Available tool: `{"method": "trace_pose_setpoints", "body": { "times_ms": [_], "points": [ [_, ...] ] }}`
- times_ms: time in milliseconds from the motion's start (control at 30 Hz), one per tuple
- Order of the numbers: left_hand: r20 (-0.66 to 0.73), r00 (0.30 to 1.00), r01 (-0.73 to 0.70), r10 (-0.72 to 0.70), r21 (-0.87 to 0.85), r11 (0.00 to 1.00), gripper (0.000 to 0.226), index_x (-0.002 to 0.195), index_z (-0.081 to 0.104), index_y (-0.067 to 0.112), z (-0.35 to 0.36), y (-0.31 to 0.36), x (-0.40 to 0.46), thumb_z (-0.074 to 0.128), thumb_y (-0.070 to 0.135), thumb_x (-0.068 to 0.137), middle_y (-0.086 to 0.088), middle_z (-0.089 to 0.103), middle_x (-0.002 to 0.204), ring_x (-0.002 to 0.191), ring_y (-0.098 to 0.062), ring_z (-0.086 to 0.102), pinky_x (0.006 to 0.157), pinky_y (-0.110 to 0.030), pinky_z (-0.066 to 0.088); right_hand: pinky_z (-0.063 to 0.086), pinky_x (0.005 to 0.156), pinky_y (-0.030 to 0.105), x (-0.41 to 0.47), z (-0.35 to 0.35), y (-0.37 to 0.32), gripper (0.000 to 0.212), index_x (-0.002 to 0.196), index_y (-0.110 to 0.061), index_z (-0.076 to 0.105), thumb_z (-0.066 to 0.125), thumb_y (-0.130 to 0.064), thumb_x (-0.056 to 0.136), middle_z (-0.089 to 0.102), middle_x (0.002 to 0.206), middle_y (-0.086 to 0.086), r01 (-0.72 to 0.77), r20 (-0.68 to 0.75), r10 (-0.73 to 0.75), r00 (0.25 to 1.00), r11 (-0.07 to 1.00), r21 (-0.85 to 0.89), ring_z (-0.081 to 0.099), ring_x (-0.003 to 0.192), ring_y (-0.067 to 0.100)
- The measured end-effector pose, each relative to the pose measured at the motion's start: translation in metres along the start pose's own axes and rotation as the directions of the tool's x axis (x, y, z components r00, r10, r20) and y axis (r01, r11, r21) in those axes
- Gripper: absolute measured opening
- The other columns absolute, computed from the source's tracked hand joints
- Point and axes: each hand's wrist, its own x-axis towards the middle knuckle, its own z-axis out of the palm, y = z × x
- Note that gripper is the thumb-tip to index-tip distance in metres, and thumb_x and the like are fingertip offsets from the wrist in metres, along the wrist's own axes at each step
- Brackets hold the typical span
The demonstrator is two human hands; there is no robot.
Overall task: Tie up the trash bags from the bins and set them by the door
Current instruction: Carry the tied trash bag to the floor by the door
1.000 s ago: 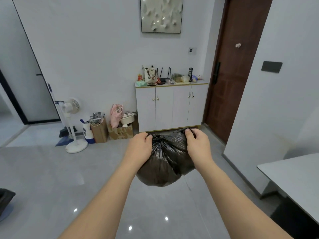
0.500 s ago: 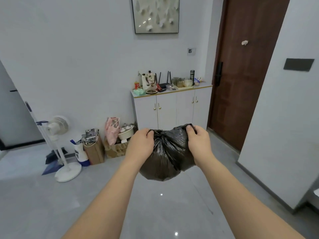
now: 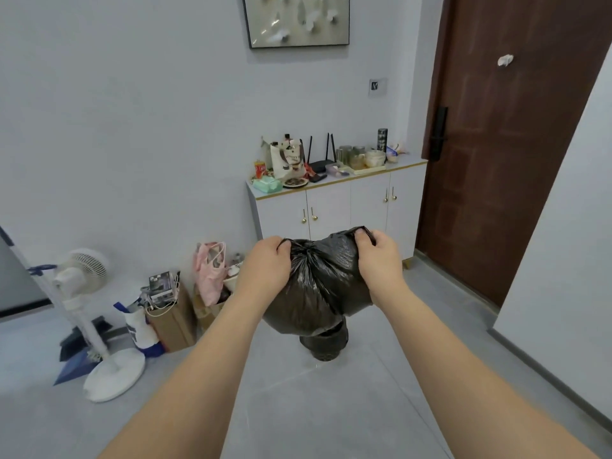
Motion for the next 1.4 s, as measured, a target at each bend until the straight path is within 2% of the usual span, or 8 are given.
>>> {"method": "trace_pose_setpoints", "body": {
  "times_ms": [100,233,400,600,767,967,1233,1400],
  "points": [
    [-0.006,0.999,-0.046,0.046,-0.037,0.998,0.033,0.075,0.053,0.013,0.009,-0.013,0.055,0.039,0.027,0.101,-0.001,0.057,0.074,0.077,-0.023,0.053,0.065,-0.032,0.032,0.05,0.074,0.043,0.047,0.03,-0.005,0.035,0.088,-0.008,0.06,0.044,-0.038,0.098,0.066,0.087,0.011,0.025,-0.014,-0.026,1.0,1.0,-0.018,0.062,0.084,0.027],
    [0.047,0.995,-0.089,0.091,-0.037,0.995,0.033,0.085,0.06,0.009,0.038,-0.033,0.12,0.038,0.027,0.101,-0.007,0.064,0.084,0.081,-0.026,0.057,0.072,-0.037,0.044,0.046,0.068,0.038,0.095,0.058,0.001,0.034,0.085,-0.007,0.059,0.044,-0.034,0.099,0.062,0.083,0.007,0.033,-0.052,-0.037,0.998,0.997,-0.07,0.058,0.08,0.024],
    [0.146,0.976,-0.145,0.161,-0.116,0.983,0.033,0.076,0.054,0.015,0.09,-0.049,0.201,0.038,0.028,0.102,-0.003,0.059,0.076,0.077,-0.025,0.056,0.064,-0.033,0.036,0.036,0.063,0.036,0.158,0.077,0.017,0.033,0.08,-0.004,0.053,0.044,-0.03,0.1,0.052,0.074,0.006,0.013,-0.18,-0.035,0.983,0.993,-0.12,0.049,0.072,0.022],
    [0.287,0.901,-0.262,0.325,-0.237,0.936,0.034,0.078,0.058,0.012,0.159,-0.026,0.286,0.038,0.028,0.101,-0.004,0.063,0.079,0.079,-0.025,0.059,0.067,-0.035,0.042,0.039,0.063,0.032,0.216,0.066,0.031,0.033,0.094,-0.002,0.061,0.044,-0.029,0.1,0.064,0.091,0.014,-0.09,-0.413,0.018,0.91,0.984,-0.154,0.055,0.075,0.021],
    [0.311,0.808,-0.379,0.5,-0.376,0.846,0.032,0.092,0.065,0.01,0.224,0.039,0.305,0.039,0.026,0.101,-0.007,0.068,0.093,0.088,-0.026,0.06,0.075,-0.033,0.044,0.047,0.073,0.035,0.234,0.012,0.046,0.026,0.085,-0.015,0.062,0.045,-0.03,0.098,0.064,0.085,-0.001,-0.196,-0.628,0.04,0.777,0.964,-0.18,0.058,0.082,0.019],
    [0.343,0.689,-0.412,0.639,-0.54,0.734,0.032,0.098,0.065,0.015,0.305,0.133,0.284,0.037,0.03,0.101,-0.003,0.069,0.097,0.089,-0.024,0.062,0.079,-0.037,0.05,0.039,0.063,0.033,0.239,-0.082,0.072,0.029,0.082,-0.008,0.058,0.045,-0.029,0.098,0.06,0.079,0.004,-0.289,-0.781,0.034,0.624,0.938,-0.19,0.055,0.076,0.022],
    [0.4,0.599,-0.413,0.694,-0.588,0.695,0.031,0.094,0.066,0.013,0.388,0.243,0.255,0.039,0.029,0.1,-0.004,0.07,0.095,0.089,-0.028,0.062,0.08,-0.04,0.05,0.035,0.058,0.031,0.268,-0.203,0.101,0.028,0.084,-0.009,0.058,0.044,-0.029,0.099,0.056,0.077,0.0,-0.314,-0.864,0.021,0.503,0.936,-0.161,0.05,0.071,0.017],
    [0.445,0.552,-0.43,0.705,-0.573,0.698,0.032,0.097,0.065,0.013,0.433,0.295,0.255,0.039,0.031,0.101,-0.003,0.069,0.096,0.09,-0.026,0.061,0.081,-0.04,0.05,0.036,0.06,0.032,0.3,-0.259,0.125,0.03,0.085,-0.007,0.057,0.043,-0.03,0.099,0.055,0.075,0.002,-0.32,-0.872,0.054,0.486,0.94,-0.121,0.05,0.07,0.018]
  ]
}}
